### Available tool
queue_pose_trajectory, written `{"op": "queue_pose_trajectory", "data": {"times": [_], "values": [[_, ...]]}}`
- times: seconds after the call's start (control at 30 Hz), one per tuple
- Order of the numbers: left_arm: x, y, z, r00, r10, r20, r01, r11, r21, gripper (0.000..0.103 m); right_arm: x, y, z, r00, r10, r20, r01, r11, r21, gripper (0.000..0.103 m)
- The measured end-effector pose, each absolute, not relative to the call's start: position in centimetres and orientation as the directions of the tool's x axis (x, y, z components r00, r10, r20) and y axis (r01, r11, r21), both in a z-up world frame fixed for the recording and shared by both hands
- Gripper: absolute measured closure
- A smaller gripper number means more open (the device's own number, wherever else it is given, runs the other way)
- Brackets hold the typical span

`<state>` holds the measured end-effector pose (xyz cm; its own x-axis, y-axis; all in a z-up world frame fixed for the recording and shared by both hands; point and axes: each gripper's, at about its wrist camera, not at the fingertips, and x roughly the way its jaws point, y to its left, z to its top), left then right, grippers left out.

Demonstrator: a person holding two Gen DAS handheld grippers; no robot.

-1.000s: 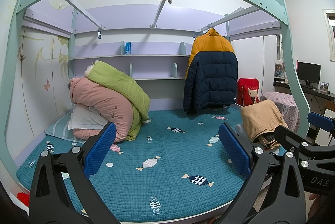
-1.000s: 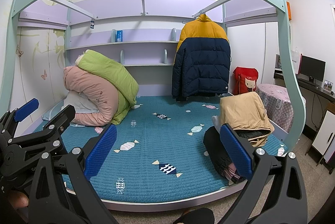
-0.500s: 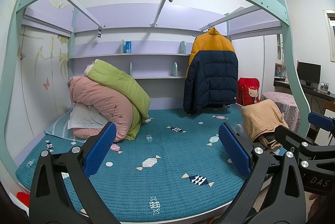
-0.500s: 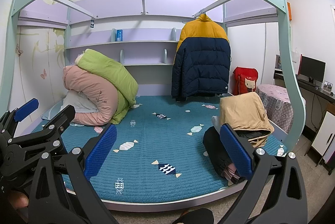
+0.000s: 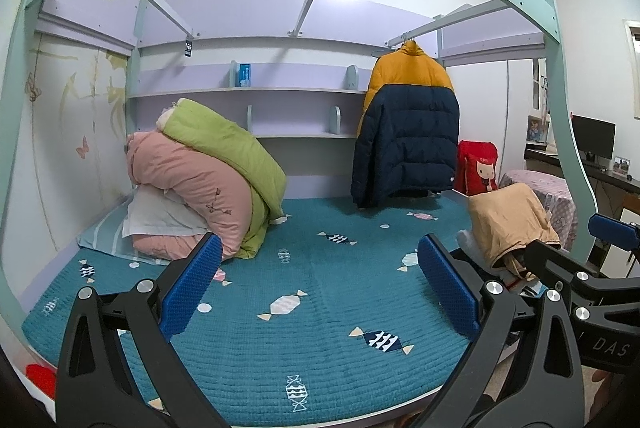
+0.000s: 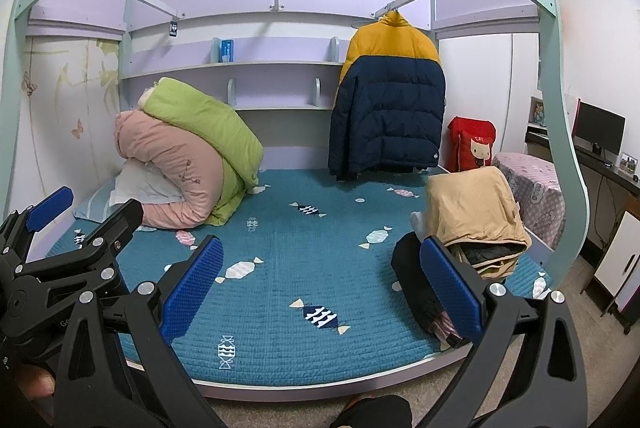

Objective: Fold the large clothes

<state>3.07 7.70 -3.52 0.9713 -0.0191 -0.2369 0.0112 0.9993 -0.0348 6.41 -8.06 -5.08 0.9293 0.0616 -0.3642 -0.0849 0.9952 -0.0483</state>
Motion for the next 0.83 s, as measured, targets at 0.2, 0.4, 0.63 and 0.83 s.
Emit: {"op": "queue_pose_trajectory", "data": {"times": [0.2, 0.4, 0.63, 0.83], "values": [[4.3, 8.3, -3.8, 0.971, -0.035, -0.237, 0.025, 0.999, -0.049, 0.005, 7.5, -7.4, -5.2, 0.929, 0.042, -0.369, -0.069, 0.996, -0.061, 0.008], [5.8, 8.9, -4.4, 0.969, -0.058, -0.241, 0.044, 0.997, -0.066, 0.005, 8.5, -6.8, -5.4, 0.926, 0.025, -0.377, -0.056, 0.996, -0.071, 0.008], [8.2, 11.0, -5.7, 0.96, -0.074, -0.269, 0.048, 0.994, -0.102, 0.005, 10.6, -4.9, -6.1, 0.917, 0.017, -0.399, -0.058, 0.994, -0.09, 0.008], [10.6, 15.3, -8.3, 0.942, -0.021, -0.334, -0.025, 0.991, -0.133, 0.005, 14.1, -0.7, -8.2, 0.887, 0.074, -0.455, -0.134, 0.986, -0.102, 0.008]]}}
